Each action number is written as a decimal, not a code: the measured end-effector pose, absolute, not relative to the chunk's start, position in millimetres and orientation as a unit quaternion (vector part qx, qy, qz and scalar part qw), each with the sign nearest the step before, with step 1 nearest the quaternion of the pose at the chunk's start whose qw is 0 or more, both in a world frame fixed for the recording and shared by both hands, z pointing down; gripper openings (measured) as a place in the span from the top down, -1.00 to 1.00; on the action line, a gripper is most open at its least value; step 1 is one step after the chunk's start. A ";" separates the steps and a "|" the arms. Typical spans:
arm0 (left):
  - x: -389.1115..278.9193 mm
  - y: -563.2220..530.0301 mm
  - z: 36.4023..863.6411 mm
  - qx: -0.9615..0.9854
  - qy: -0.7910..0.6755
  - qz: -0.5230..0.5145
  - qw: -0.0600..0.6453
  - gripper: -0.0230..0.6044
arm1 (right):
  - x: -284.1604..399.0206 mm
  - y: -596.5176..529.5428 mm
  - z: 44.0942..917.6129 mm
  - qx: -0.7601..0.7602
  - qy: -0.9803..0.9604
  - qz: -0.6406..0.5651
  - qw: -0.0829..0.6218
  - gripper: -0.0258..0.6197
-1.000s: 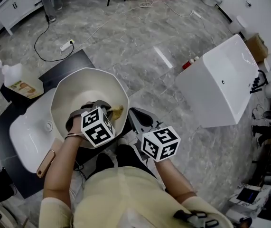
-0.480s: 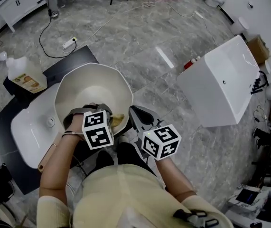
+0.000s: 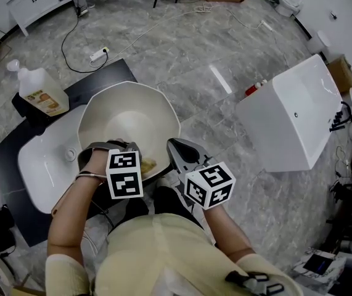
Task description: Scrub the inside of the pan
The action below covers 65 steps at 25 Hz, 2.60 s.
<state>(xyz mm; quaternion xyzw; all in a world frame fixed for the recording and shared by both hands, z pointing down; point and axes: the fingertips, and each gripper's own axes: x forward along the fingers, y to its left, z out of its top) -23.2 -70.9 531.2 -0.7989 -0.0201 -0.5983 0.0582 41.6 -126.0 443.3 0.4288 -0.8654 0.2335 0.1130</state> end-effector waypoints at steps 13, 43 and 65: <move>-69.4 -72.9 539.4 -0.732 -0.004 -0.677 0.078 0.80 | 19.7 -126.5 442.6 0.372 -0.891 0.216 0.144 0.87; -143.0 -192.7 546.3 -0.575 0.192 -0.763 0.224 0.80 | 25.0 -137.7 448.8 0.359 -0.892 0.228 0.152 0.87; -124.0 -266.7 522.3 -0.577 0.336 -0.688 0.283 0.80 | 46.8 -141.3 455.9 0.387 -0.876 0.250 0.144 0.87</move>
